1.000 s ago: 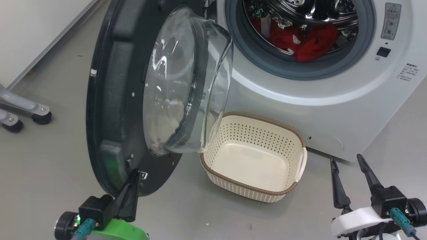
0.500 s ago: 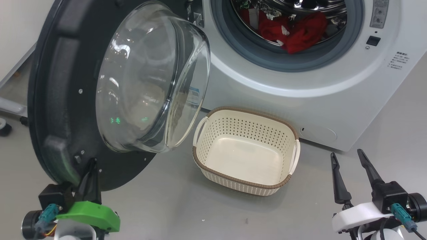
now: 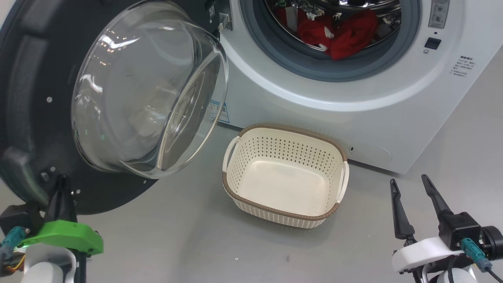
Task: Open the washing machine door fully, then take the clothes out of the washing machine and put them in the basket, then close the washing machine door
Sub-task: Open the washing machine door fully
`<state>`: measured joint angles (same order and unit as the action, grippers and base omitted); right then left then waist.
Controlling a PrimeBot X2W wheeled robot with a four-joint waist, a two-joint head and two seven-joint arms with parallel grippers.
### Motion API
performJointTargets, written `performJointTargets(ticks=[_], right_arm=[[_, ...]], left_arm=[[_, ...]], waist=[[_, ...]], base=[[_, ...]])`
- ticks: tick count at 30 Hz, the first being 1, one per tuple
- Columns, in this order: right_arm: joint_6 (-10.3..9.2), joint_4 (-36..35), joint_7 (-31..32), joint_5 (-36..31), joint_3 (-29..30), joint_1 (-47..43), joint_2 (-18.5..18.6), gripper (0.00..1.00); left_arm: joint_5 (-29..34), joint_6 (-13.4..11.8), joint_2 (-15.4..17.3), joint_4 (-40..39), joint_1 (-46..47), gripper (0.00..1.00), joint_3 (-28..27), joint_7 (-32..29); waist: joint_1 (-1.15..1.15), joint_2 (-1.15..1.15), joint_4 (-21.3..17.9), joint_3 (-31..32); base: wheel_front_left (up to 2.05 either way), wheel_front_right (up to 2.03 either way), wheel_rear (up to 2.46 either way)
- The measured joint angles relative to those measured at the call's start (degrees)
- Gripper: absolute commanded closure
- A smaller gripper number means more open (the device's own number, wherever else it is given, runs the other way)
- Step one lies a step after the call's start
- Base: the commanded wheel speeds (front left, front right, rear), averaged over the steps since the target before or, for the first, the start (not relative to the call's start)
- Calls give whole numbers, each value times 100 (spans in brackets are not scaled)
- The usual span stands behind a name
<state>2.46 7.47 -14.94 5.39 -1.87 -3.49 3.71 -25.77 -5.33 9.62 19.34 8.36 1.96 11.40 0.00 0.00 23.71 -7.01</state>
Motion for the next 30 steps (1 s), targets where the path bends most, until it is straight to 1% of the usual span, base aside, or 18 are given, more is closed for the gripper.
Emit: performJointTargets(ticks=[5, 9, 13, 24, 30], right_arm=[[2, 7, 0, -1, 1, 67, 0, 0], [45, 21, 1, -41, -1, 73, -1, 0], [46, 19, 1, -49, 12, 77, 0, 0], [53, -3, 1, -52, 78, 189, 12, 0], [68, -1, 1, -55, 99, 189, 11, 0]], left_arm=[[-66, -12, 121, 322, 188, 100, -209, 37], [-111, -18, 209, 563, 271, 100, -357, 87], [-144, -18, 237, 748, 411, 100, -442, 131], [-129, -16, 237, 1009, 577, 100, -437, 237], [-41, -13, 149, 977, 559, 100, -439, 287]], waist=[[0, 0, -56, -22], [0, 0, -123, -39], [0, 0, -166, -77], [0, 0, -211, -103], [0, 0, -208, -82]], base=[[0, 0, 0], [0, 0, 0], [0, 0, 0], [0, 0, 0], [0, 0, 0]])
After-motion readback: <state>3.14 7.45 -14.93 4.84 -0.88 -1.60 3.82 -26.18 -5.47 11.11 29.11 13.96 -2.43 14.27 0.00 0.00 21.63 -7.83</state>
